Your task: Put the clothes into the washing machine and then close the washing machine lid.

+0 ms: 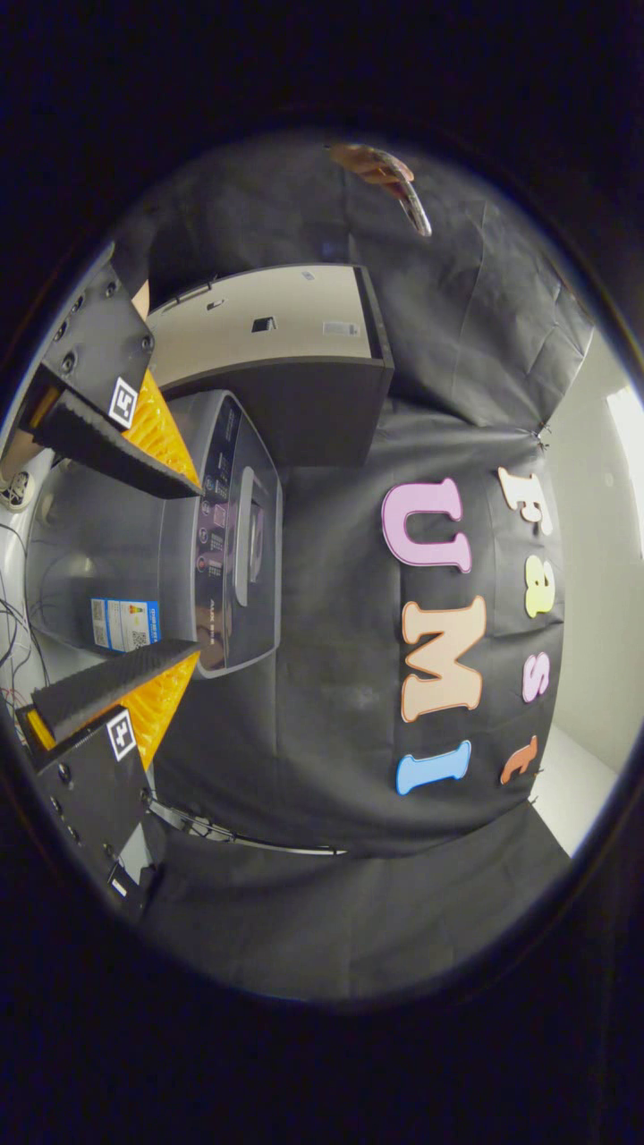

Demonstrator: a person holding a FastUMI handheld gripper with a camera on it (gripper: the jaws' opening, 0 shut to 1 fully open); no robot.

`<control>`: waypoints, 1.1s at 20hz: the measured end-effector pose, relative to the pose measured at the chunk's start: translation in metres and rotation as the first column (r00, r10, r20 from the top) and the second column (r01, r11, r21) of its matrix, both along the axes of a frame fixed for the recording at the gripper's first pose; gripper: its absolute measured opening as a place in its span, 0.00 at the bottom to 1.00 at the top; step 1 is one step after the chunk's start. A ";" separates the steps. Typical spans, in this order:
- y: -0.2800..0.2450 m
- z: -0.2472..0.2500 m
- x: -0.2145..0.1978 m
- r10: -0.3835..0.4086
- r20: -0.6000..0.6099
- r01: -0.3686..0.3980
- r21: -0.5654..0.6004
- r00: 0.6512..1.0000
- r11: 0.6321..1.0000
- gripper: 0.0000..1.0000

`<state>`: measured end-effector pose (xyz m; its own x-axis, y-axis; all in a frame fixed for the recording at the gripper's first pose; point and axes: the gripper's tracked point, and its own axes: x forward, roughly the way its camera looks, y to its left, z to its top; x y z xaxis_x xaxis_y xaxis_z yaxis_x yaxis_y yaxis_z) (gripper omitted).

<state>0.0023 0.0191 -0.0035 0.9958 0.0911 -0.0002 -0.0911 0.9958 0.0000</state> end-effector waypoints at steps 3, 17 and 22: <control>-0.001 0.000 0.000 0.000 0.000 0.000 0.000 1.000 1.000 0.98; 0.000 0.000 0.001 -0.002 0.002 0.002 0.001 1.000 1.000 0.98; 0.000 0.000 0.001 -0.003 0.002 0.003 0.001 1.000 1.000 0.98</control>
<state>0.0033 0.0193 -0.0031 0.9961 0.0886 0.0017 -0.0886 0.9961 0.0008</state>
